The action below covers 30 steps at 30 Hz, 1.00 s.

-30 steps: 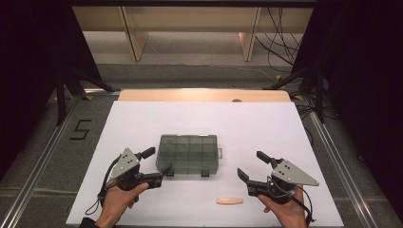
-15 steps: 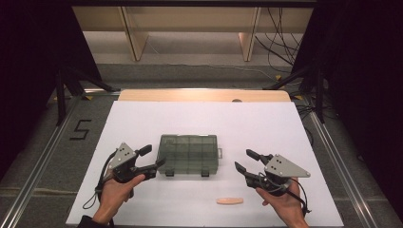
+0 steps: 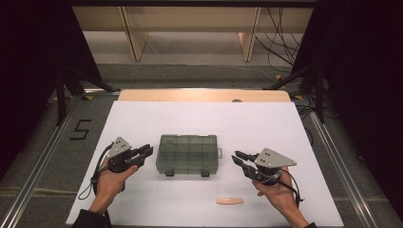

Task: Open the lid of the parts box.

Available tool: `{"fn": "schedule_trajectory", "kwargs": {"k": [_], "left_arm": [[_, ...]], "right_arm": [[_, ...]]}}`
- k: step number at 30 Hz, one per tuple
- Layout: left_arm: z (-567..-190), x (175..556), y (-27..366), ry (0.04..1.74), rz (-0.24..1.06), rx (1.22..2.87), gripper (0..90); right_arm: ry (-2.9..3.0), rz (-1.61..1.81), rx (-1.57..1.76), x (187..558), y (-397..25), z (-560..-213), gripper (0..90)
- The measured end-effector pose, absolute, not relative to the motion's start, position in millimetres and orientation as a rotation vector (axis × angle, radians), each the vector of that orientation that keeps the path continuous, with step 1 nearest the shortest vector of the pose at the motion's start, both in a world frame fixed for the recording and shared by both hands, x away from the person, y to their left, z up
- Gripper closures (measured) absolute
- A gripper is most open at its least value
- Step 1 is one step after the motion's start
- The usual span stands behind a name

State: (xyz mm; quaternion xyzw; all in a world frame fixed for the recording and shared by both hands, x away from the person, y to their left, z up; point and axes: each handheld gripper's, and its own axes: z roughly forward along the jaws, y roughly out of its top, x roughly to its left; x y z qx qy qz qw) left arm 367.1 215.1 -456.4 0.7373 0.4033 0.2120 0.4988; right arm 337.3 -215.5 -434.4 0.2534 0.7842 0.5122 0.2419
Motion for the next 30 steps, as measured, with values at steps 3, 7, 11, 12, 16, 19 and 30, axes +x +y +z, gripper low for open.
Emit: {"fn": "schedule_trajectory", "kwargs": {"k": [3,7,11,12,16,19,30], "left_arm": [[-461,372,218,0.988,0.518,1.809,86.7],[-467,380,221,0.982,0.514,1.860,89.4],[-471,383,221,0.980,0.487,1.888,89.7],[-473,384,220,0.971,0.481,1.920,89.7],[-477,385,220,0.950,0.457,1.976,89.8],[-479,385,218,0.949,0.439,1.989,89.8],[-484,385,217,0.915,0.377,2.070,89.8]], "right_arm": [[2.188,1.370,0.676,345,-212,-440,86.4],[2.229,1.342,0.663,352,-208,-445,89.5],[2.253,1.317,0.655,358,-205,-450,90.0],[2.284,1.293,0.651,361,-203,-453,90.0],[2.333,1.253,0.626,366,-199,-460,90.0],[2.362,1.234,0.617,368,-196,-464,90.0],[2.465,1.165,0.570,373,-186,-477,90.0]]}}
